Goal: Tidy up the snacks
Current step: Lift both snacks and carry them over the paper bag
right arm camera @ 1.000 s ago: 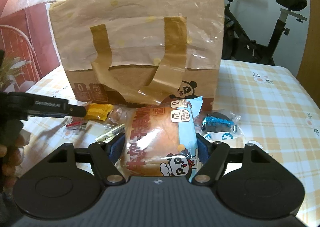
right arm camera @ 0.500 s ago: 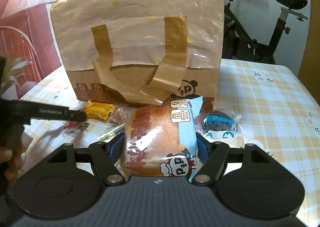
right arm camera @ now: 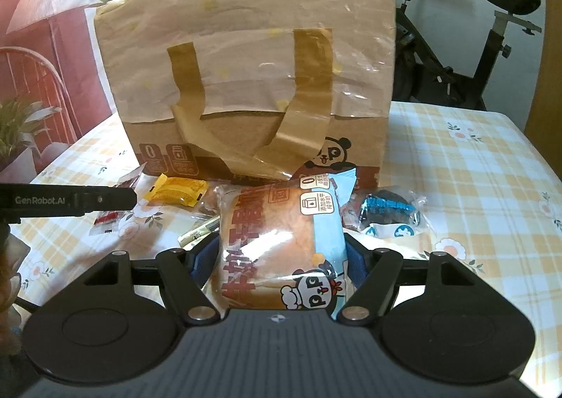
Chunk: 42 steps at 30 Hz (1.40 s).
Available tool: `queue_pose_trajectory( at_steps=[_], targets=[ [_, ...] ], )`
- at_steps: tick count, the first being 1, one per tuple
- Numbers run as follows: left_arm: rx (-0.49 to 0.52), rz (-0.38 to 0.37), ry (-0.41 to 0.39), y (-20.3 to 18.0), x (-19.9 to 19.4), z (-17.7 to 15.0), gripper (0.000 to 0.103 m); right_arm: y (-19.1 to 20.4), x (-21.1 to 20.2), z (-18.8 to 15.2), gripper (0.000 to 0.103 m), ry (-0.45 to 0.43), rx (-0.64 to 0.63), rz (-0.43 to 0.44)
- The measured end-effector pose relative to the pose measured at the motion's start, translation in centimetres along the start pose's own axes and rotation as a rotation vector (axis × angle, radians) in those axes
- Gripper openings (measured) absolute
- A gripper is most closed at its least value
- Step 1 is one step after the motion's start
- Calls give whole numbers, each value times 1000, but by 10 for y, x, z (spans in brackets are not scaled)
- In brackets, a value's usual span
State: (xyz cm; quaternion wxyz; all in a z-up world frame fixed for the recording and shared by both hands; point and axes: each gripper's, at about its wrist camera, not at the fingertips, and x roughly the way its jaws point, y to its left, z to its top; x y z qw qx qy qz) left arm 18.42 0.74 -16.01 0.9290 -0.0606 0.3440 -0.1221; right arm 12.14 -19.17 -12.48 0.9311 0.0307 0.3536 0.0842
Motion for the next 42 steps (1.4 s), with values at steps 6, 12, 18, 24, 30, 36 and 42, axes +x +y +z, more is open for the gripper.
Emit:
queue_pose_trajectory(
  at_steps=[6, 12, 18, 24, 30, 36, 42],
  targets=[
    [-14, 32, -53, 4, -12, 5, 44, -16, -15, 3, 73, -75, 56, -68],
    [-22, 135, -151, 13, -38, 26, 44, -36, -50, 20, 73, -207, 142, -149],
    [72, 167, -292, 4, -74, 62, 44, -36, -83, 54, 73, -389, 98, -168],
    [162, 101, -434, -20, -91, 120, 44, -29, -88, 107, 73, -513, -23, -126],
    [210, 33, -434, -46, -59, 172, 44, -16, -56, 163, 73, -548, -130, -78],
    [167, 39, -282, -45, 7, 200, 44, 9, -7, 189, 73, -467, -244, -71],
    [177, 57, -219, -43, 36, 199, 44, 13, 21, 191, 73, -378, -201, -26]
  ],
)
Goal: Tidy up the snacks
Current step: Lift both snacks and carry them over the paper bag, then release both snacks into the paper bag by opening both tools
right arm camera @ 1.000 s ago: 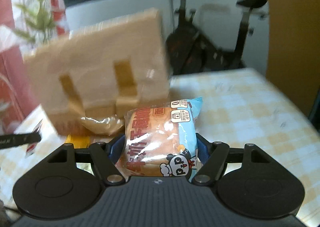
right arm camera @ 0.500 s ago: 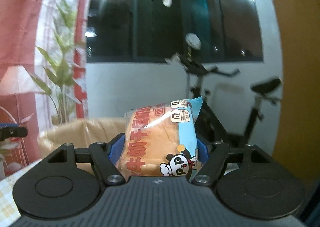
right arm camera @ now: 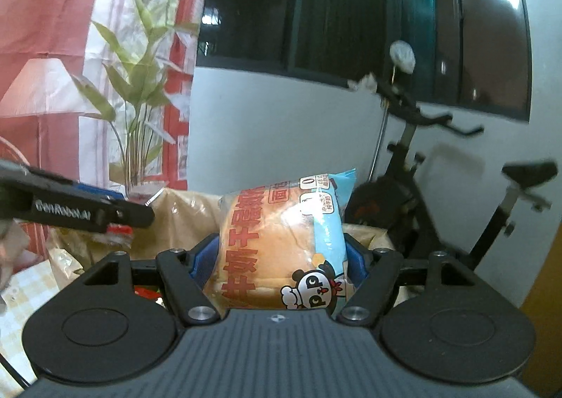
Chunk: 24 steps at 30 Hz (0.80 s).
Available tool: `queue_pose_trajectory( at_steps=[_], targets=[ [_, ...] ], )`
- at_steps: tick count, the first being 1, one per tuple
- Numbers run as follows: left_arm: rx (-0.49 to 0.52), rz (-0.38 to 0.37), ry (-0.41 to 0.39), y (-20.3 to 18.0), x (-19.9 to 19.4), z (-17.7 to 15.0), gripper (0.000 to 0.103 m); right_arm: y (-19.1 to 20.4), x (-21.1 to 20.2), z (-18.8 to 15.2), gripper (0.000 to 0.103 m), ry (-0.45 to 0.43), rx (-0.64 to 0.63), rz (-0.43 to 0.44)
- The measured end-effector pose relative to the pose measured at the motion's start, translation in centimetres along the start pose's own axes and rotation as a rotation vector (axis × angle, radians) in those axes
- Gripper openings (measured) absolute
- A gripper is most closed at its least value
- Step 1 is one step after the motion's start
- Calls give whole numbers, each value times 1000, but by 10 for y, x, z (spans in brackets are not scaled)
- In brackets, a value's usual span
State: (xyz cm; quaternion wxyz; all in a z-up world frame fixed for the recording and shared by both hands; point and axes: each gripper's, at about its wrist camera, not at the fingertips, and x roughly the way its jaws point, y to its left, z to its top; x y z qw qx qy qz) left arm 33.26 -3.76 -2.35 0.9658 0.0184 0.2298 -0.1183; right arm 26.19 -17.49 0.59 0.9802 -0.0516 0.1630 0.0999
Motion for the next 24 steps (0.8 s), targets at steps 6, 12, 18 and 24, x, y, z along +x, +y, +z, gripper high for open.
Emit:
queue_pose_trajectory(
  at_steps=[6, 12, 18, 24],
  targets=[
    [15, -4, 16, 8, -1, -10, 46, -3, 9, -10, 74, 61, 42, -9],
    [37, 11, 14, 7, -11, -18, 67, -9, 3, -14, 80, 68, 83, -36],
    [19, 19, -58, 13, -46, -31, 67, -16, -22, -17, 84, 13, 110, -13],
    [-58, 53, -136, 32, -92, -45, 67, -29, -63, -29, 84, -75, 176, -29]
  ],
)
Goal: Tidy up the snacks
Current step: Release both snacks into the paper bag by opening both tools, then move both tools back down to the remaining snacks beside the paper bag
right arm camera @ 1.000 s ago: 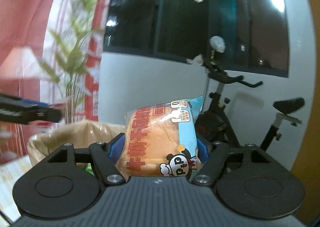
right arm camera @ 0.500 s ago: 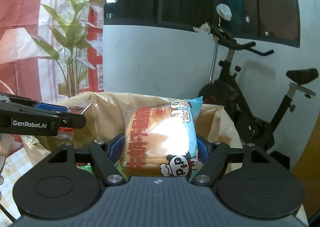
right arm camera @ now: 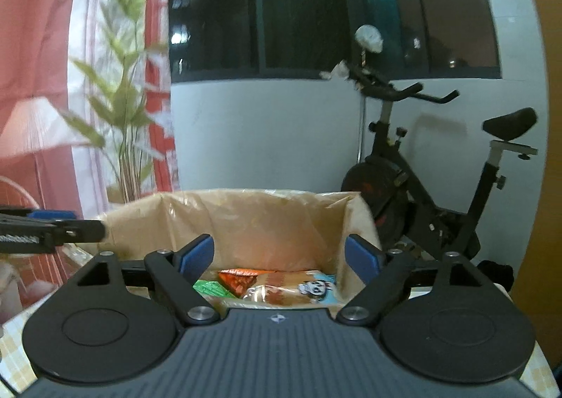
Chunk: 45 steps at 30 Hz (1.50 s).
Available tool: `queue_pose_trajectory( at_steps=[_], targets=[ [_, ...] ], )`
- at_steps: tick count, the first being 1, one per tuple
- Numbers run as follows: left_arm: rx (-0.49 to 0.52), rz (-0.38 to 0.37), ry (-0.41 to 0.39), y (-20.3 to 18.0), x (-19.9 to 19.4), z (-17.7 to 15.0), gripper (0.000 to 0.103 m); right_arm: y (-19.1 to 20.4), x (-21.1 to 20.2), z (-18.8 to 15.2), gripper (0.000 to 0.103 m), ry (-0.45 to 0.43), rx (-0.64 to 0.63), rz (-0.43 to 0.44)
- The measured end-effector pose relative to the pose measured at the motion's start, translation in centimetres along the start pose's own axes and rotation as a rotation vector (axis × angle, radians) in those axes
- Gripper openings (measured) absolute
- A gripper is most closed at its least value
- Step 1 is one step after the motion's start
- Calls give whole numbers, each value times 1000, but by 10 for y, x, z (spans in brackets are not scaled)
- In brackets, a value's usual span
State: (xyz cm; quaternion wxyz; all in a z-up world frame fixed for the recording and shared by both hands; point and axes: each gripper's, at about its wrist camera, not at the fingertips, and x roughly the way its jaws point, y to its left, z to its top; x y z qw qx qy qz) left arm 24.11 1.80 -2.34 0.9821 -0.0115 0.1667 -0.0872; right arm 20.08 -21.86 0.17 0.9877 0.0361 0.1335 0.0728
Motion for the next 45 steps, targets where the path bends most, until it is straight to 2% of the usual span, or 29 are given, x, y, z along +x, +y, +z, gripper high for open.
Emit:
queue_pose_trajectory(
  at_steps=[5, 9, 14, 19, 24, 30, 40, 45],
  targets=[
    [-55, 37, -16, 11, -26, -16, 67, -10, -33, -12, 84, -50, 12, 7],
    [-111, 61, -2, 16, -37, -33, 67, -17, -52, -28, 84, -44, -13, 15],
    [-147, 84, 83, 23, -32, -60, 67, -32, -63, -51, 84, -2, 1, -30],
    [-144, 100, 162, 24, -23, -80, 66, -47, -55, -80, 84, 104, 13, -75],
    [-132, 89, 195, 22, -20, -93, 66, -59, -33, -111, 84, 210, 32, -106],
    [-127, 86, 234, 20, -17, -102, 66, -64, 1, -147, 77, 364, 32, -117],
    [-124, 83, 292, 18, -9, -112, 66, -61, 14, -170, 72, 417, 32, -73],
    [-123, 73, 320, 15, -4, -118, 66, -65, 11, -172, 62, 407, 49, -46]
  ],
)
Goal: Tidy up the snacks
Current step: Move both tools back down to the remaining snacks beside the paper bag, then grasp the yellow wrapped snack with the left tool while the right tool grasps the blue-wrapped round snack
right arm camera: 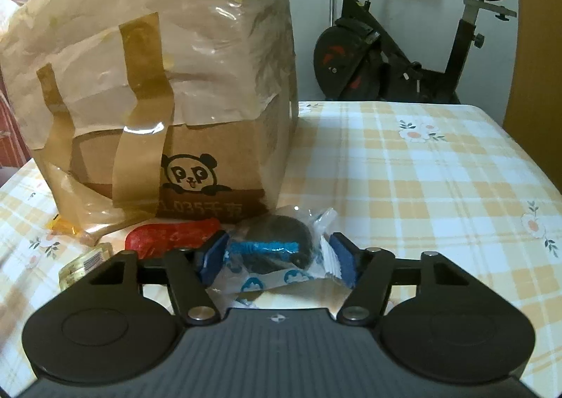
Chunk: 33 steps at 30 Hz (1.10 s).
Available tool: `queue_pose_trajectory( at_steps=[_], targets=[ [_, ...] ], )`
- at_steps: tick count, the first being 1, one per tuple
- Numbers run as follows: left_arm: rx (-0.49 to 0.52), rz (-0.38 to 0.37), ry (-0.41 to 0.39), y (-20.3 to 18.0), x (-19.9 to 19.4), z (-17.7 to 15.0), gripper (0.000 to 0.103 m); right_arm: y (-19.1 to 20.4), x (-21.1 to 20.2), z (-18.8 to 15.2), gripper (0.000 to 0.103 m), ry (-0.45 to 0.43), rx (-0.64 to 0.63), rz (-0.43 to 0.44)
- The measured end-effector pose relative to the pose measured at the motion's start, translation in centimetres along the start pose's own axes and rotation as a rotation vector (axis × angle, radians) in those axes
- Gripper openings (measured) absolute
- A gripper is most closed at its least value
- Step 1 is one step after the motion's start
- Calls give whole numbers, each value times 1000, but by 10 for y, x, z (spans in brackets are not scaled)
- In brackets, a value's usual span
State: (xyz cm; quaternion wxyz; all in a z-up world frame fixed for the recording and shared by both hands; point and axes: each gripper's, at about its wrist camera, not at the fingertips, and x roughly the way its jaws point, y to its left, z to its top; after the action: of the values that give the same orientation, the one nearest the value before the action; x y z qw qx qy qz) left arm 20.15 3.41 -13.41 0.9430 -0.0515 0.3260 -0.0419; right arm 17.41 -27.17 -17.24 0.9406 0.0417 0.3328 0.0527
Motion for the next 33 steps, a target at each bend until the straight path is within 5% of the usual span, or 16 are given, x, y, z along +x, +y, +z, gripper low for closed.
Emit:
queue_pose_trajectory(
  at_steps=[15, 33],
  targets=[
    [50, -66, 128, -24, 55, -4, 66, 2, -3, -1, 55, -22, -13, 15],
    [180, 16, 150, -53, 96, -18, 70, 0, 3, -1, 56, -19, 15, 42]
  ],
)
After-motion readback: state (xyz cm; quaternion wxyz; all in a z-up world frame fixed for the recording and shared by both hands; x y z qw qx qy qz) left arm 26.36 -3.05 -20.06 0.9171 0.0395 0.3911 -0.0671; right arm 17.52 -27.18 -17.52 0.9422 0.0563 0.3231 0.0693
